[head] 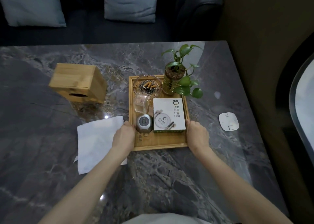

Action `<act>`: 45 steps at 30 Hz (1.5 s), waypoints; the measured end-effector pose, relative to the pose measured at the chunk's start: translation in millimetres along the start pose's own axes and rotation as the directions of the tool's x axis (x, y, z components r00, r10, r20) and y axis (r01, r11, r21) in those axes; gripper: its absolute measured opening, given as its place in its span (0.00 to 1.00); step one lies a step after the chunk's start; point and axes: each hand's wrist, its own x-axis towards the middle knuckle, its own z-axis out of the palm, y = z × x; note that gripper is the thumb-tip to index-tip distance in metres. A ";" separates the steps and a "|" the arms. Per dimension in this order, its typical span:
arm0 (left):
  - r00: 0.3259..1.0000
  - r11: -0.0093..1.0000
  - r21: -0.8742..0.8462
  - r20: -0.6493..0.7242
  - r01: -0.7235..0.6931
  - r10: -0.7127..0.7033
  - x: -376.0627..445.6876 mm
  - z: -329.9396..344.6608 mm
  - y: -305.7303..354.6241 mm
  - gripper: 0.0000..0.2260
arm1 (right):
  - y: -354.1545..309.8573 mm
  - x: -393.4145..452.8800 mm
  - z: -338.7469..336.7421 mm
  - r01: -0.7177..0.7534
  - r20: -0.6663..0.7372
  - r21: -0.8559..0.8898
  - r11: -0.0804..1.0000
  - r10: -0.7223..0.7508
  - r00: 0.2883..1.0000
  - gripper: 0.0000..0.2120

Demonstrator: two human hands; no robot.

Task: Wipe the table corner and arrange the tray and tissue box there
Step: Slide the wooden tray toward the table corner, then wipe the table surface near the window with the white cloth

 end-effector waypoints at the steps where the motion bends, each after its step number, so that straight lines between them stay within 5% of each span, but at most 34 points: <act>1: 1.000 1.000 0.024 0.014 -0.010 0.010 0.1 -0.3 0.2 0.11 | -0.1 0.1 -1.0 0.001 0.013 -0.010 1.000 -0.001 1.000 0.21; 14: 0.996 0.995 0.065 0.043 0.075 -0.078 3.9 4.3 2.8 0.10 | -0.1 3.7 -7.1 0.101 0.123 -0.120 0.988 -0.087 0.989 0.19; 18: 0.997 0.993 0.116 0.069 0.013 -0.021 6.5 -2.6 -0.2 0.09 | -3.3 13.1 -26.9 0.003 0.141 -0.077 0.997 0.008 0.990 0.19; 23: 0.984 0.994 -0.039 -0.154 -0.101 0.094 -11.0 -27.4 -10.5 0.12 | -40.2 1.2 -59.0 0.071 -0.147 0.120 0.990 -0.053 0.988 0.17; 28: 0.907 0.962 -0.213 -0.416 -0.170 0.067 -41.8 -52.2 -44.7 0.12 | -101.1 -16.5 -60.8 0.307 -0.182 0.234 0.922 -0.269 0.946 0.16; 34: 0.890 0.934 -0.354 -0.438 -0.040 -0.127 -56.0 -37.1 -101.5 0.07 | -163.2 -37.2 -18.7 0.420 -0.026 0.205 0.884 -0.424 0.905 0.16; 38: 0.920 0.965 -0.250 -0.356 0.076 -0.164 -58.5 -23.7 -123.5 0.17 | -186.7 -37.7 14.3 0.484 0.084 0.153 0.862 -0.499 0.862 0.12; 45: 0.944 0.962 -0.119 -0.197 0.247 -0.266 -57.9 0.2 -135.4 0.29 | -190.4 -34.5 54.5 0.580 0.346 -0.128 0.804 -0.512 0.786 0.26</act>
